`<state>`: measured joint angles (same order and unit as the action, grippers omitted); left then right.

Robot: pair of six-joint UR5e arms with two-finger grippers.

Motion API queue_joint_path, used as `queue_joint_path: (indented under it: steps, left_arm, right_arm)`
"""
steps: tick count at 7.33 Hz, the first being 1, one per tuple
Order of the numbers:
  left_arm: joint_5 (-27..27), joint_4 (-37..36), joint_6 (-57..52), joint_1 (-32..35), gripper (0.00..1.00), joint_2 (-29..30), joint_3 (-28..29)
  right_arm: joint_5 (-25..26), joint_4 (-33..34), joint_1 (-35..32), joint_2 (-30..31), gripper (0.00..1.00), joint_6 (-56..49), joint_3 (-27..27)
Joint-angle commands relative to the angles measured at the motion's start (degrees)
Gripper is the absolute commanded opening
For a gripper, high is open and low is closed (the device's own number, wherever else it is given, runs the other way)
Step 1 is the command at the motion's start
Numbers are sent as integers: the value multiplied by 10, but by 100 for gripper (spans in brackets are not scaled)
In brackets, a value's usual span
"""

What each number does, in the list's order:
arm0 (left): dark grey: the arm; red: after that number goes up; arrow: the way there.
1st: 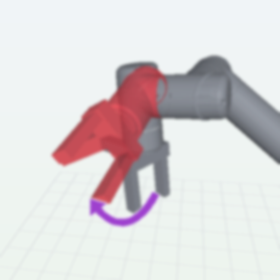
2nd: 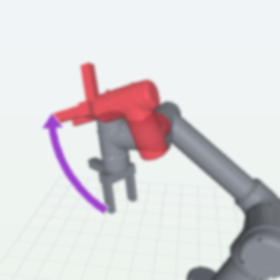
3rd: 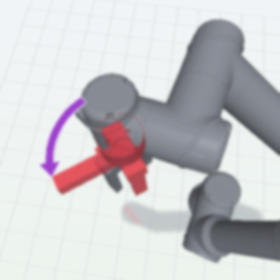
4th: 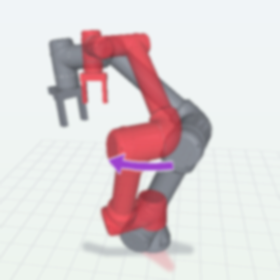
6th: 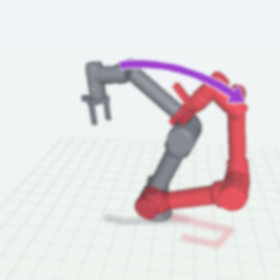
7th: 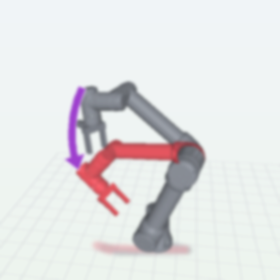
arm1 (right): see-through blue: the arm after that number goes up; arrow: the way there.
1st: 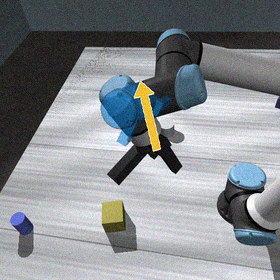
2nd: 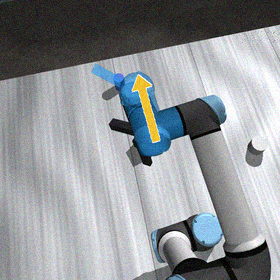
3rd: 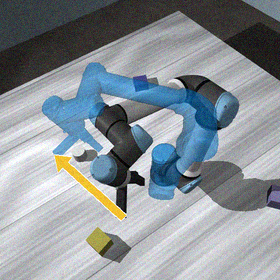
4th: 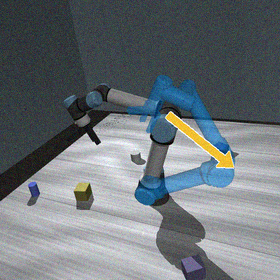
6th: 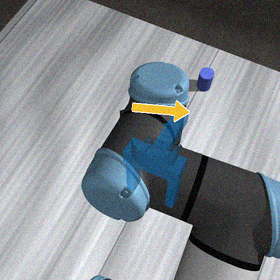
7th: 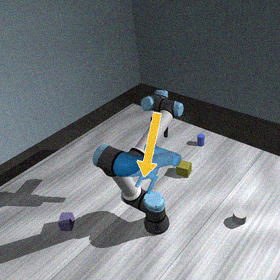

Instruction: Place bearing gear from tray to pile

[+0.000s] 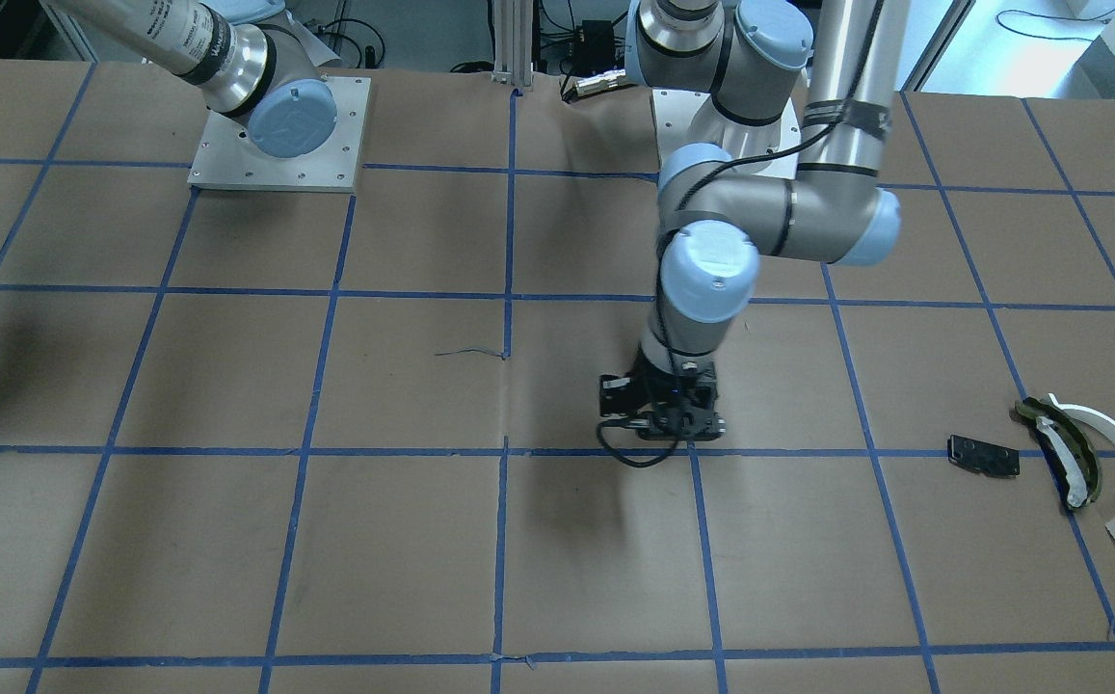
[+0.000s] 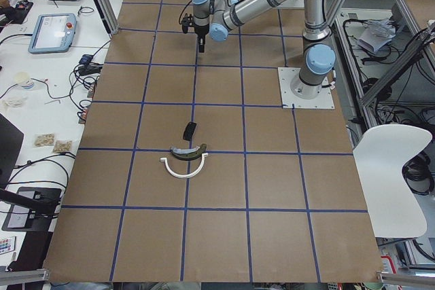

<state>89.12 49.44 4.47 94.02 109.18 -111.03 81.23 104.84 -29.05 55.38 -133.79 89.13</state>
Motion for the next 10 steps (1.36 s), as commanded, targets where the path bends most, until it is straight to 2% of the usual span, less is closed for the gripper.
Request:
queue_joint_path:
  steps: [1, 2, 3, 4, 5, 7, 8, 9, 10]
  left_arm:
    - [18, 80, -190, -172, 0, -46, -1]
    - [41, 83, -301, -256, 0, -55, -4]
    - [41, 77, -411, -340, 0, -56, -19]
    - [39, 73, -449, -412, 0, -45, -33]
    - [38, 72, -473, -455, 0, -39, -36]
    - [33, 70, -476, -459, 0, -18, -31]
    - [33, 45, -480, -459, 0, -6, -30]
    - [32, 2, -482, -458, 0, 1, -31]
    - [30, 0, -475, -455, 0, 8, -31]
  right_arm:
    - [0, 5, 0, 1, 80, -1, 11]
    - [1, 5, 0, 1, 78, -1, 11]
    - [1, 5, 0, 1, 77, -1, 11]
    - [2, 8, 0, 2, 71, 0, 10]
    - [7, 8, 0, 3, 67, 0, 7]
    - [11, 9, 0, 3, 64, -2, 4]
    - [10, 8, 0, 3, 58, -2, 5]
    - [8, 9, -1, 3, 38, -5, 6]
    - [4, 8, -2, 3, 22, -1, 6]
